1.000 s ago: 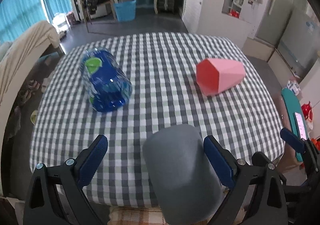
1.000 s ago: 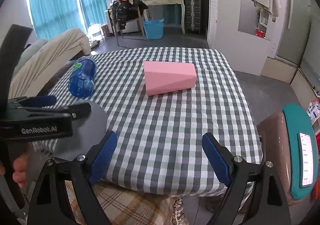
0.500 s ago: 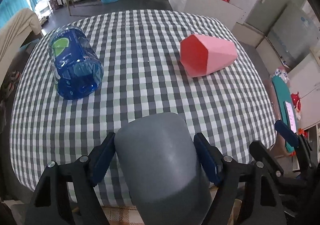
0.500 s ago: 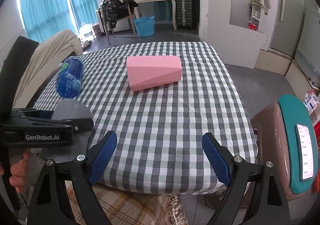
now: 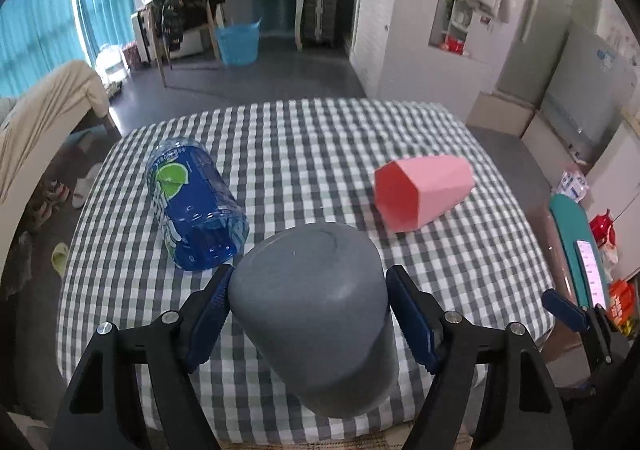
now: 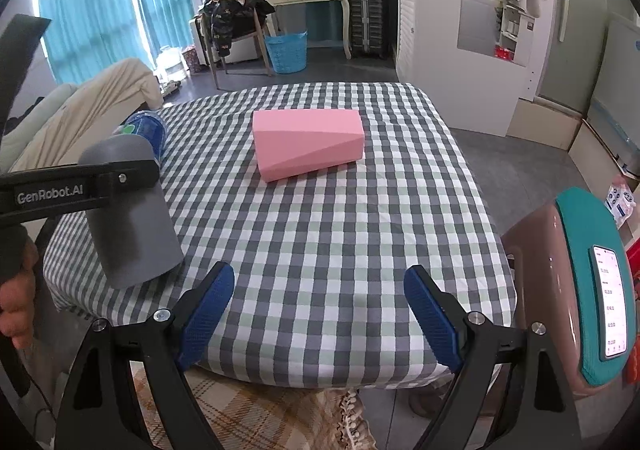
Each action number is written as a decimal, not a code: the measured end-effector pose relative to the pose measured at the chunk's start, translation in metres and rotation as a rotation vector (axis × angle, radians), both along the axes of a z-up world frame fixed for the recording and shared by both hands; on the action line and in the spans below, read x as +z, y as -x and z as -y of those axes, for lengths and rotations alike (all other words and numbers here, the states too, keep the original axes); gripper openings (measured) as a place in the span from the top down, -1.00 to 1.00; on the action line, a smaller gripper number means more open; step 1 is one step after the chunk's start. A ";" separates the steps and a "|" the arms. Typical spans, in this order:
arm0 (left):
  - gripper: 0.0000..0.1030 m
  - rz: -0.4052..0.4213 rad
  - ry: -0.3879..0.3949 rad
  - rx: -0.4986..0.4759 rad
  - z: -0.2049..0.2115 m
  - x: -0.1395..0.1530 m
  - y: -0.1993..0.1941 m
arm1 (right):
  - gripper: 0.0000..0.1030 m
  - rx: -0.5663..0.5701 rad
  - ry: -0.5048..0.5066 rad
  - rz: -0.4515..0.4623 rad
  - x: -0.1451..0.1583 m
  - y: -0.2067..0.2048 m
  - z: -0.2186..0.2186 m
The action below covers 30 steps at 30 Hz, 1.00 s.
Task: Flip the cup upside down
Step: 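Rotate the gray cup in the left tool so its base faces up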
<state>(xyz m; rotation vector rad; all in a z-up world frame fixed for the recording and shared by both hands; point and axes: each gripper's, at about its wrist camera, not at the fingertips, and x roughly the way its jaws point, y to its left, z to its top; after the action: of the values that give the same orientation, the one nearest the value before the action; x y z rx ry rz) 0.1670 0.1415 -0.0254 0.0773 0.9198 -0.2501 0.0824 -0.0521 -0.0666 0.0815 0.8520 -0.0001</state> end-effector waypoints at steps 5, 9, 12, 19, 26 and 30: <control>-0.52 0.088 -0.032 -0.016 0.001 -0.003 0.025 | -0.69 -0.008 0.005 0.004 0.000 0.001 0.001; -0.51 0.127 -0.035 -0.054 0.010 -0.007 0.043 | -0.69 -0.015 0.006 0.013 0.002 0.002 0.003; -0.53 0.153 -0.023 -0.101 0.013 -0.008 0.049 | -0.69 -0.022 -0.003 0.028 0.004 0.004 0.006; -0.55 0.205 0.019 -0.125 0.012 0.001 0.059 | -0.69 -0.032 -0.024 0.094 0.018 0.014 0.011; -0.70 0.283 0.071 -0.129 -0.009 0.005 0.083 | -0.69 -0.016 -0.043 0.183 0.035 0.025 0.010; -0.71 0.295 0.115 -0.141 -0.020 0.000 0.097 | -0.69 0.015 -0.045 0.201 0.036 0.029 0.004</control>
<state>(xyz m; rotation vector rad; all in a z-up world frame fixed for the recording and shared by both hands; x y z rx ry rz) 0.0695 0.1613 -0.0256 0.0707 0.6054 -0.4104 0.0536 -0.0560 -0.0305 0.1156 0.6519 0.0410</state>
